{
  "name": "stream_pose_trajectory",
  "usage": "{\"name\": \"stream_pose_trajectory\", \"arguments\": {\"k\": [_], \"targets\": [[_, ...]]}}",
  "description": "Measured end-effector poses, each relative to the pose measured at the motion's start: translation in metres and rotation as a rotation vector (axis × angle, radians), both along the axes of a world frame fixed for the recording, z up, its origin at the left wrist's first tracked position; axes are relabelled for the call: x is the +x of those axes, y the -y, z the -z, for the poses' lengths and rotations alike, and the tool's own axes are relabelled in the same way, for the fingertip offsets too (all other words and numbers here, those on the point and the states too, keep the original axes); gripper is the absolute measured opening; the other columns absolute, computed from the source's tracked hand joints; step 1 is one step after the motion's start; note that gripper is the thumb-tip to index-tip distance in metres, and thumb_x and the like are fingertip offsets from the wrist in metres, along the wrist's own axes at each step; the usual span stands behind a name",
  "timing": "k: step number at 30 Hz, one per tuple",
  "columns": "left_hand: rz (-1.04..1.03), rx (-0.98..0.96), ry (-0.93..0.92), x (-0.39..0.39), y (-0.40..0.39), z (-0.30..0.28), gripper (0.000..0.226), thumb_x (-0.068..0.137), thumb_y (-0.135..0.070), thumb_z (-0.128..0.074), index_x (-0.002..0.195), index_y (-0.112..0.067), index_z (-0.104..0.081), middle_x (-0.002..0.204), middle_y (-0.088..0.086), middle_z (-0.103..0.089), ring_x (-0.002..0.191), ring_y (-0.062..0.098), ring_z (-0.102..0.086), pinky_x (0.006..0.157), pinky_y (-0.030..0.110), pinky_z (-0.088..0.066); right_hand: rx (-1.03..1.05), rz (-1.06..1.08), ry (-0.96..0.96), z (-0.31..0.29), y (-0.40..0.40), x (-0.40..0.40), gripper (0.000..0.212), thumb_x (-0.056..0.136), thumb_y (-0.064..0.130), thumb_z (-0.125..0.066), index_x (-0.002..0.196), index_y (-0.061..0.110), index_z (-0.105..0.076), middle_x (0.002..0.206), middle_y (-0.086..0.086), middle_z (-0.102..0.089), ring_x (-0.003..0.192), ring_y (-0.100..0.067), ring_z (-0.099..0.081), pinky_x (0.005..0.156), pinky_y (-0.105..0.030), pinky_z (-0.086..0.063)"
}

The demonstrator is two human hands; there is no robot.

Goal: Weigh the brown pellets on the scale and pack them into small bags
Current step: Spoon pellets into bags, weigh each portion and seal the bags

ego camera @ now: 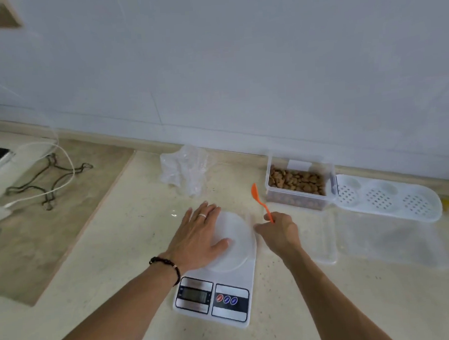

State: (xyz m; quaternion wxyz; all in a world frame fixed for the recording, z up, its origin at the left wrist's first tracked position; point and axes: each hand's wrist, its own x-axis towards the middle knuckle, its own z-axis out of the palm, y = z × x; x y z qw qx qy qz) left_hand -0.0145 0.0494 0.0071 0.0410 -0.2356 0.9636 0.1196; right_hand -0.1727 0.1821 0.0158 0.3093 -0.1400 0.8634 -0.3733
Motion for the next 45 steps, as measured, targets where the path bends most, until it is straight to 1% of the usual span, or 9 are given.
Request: {"name": "stream_pose_trajectory", "arguments": {"k": [5,11,18,27,30,33,38,42,45], "targets": [[-0.005,0.087,-0.021,-0.019,0.000,-0.005,0.103,0.076,-0.078,-0.043,0.152,-0.016,-0.012,0.159,0.002,-0.018,0.149,0.016,-0.004,0.121,0.039,-0.004,-0.201,-0.007,0.085,-0.003,0.005,-0.008,0.011,0.084,0.006,-0.062,0.087,0.007,-0.073,0.074,0.000,-0.064,0.061,-0.010,-0.053,0.053,-0.016,-0.040],[0.048,0.188,-0.050,-0.048,-0.006,-0.041,0.140,0.056,-0.072,-0.075,0.153,-0.020,0.012,0.160,-0.001,-0.006,0.146,0.014,-0.005,0.121,0.034,-0.007,-0.353,-0.069,0.150,-0.043,0.012,-0.021,0.016,0.087,0.013,-0.063,0.073,0.013,-0.070,0.061,0.004,-0.063,0.041,-0.001,-0.044,0.047,-0.019,-0.033],[0.110,0.304,-0.250,-0.067,0.006,-0.072,0.113,0.059,-0.054,-0.078,0.147,-0.031,-0.010,0.139,-0.007,-0.034,0.127,0.015,-0.035,0.104,0.031,-0.035,-0.354,-0.075,0.113,-0.078,0.007,-0.026,0.012,0.084,0.009,-0.068,0.072,0.010,-0.070,0.052,0.005,-0.049,0.040,-0.004,-0.037,0.040,-0.016,-0.029],[0.240,0.388,-0.256,-0.072,0.025,-0.102,0.110,0.063,-0.051,-0.081,0.148,-0.030,-0.014,0.139,-0.010,-0.032,0.126,0.013,-0.033,0.105,0.033,-0.036,-0.495,-0.007,0.406,-0.108,0.009,-0.019,0.017,0.081,-0.007,-0.064,0.098,-0.002,-0.066,0.060,-0.005,-0.047,0.045,-0.011,-0.028,0.039,-0.021,-0.020],[0.274,0.365,-0.234,-0.072,0.030,-0.103,0.113,0.061,-0.055,-0.080,0.149,-0.031,-0.013,0.143,-0.009,-0.032,0.128,0.013,-0.032,0.106,0.032,-0.036,-0.478,0.007,0.337,-0.114,0.010,-0.014,0.006,0.085,0.001,-0.068,0.089,-0.003,-0.069,0.061,-0.007,-0.056,0.043,-0.010,-0.029,0.039,-0.020,-0.022],[0.320,0.377,-0.255,-0.074,0.027,-0.110,0.108,0.062,-0.053,-0.081,0.146,-0.033,-0.016,0.142,-0.009,-0.036,0.125,0.013,-0.034,0.103,0.031,-0.038,-0.459,0.003,0.254,-0.121,0.011,-0.009,0.019,0.089,0.010,-0.067,0.072,0.000,-0.063,0.052,0.000,-0.057,0.039,-0.009,-0.030,0.038,-0.019,-0.024],[0.350,0.438,-0.234,-0.077,0.022,-0.121,0.117,0.059,-0.057,-0.084,0.148,-0.033,-0.011,0.137,-0.014,-0.032,0.125,0.010,-0.031,0.104,0.028,-0.034,-0.425,0.086,0.126,-0.121,0.016,-0.006,0.023,0.084,-0.003,-0.059,0.062,0.004,-0.059,0.046,0.000,-0.045,0.040,-0.011,-0.032,0.042,-0.022,-0.027],[0.346,0.480,-0.231,-0.078,0.017,-0.129,0.091,0.062,-0.048,-0.085,0.130,-0.028,-0.028,0.111,-0.019,-0.033,0.113,0.009,-0.036,0.092,0.025,-0.040,-0.373,0.108,0.005,-0.125,0.020,-0.004,0.025,0.081,0.000,-0.059,0.057,0.009,-0.057,0.044,0.005,-0.048,0.042,-0.009,-0.040,0.044,-0.022,-0.035],[0.343,0.525,-0.237,-0.082,0.016,-0.128,0.083,0.060,-0.043,-0.086,0.122,-0.027,-0.033,0.114,-0.016,-0.036,0.114,0.007,-0.034,0.095,0.028,-0.042,-0.271,0.118,-0.140,-0.121,0.022,-0.009,0.015,0.076,0.007,-0.061,0.062,0.006,-0.056,0.054,-0.002,-0.051,0.051,-0.012,-0.047,0.052,-0.027,-0.042]]}}
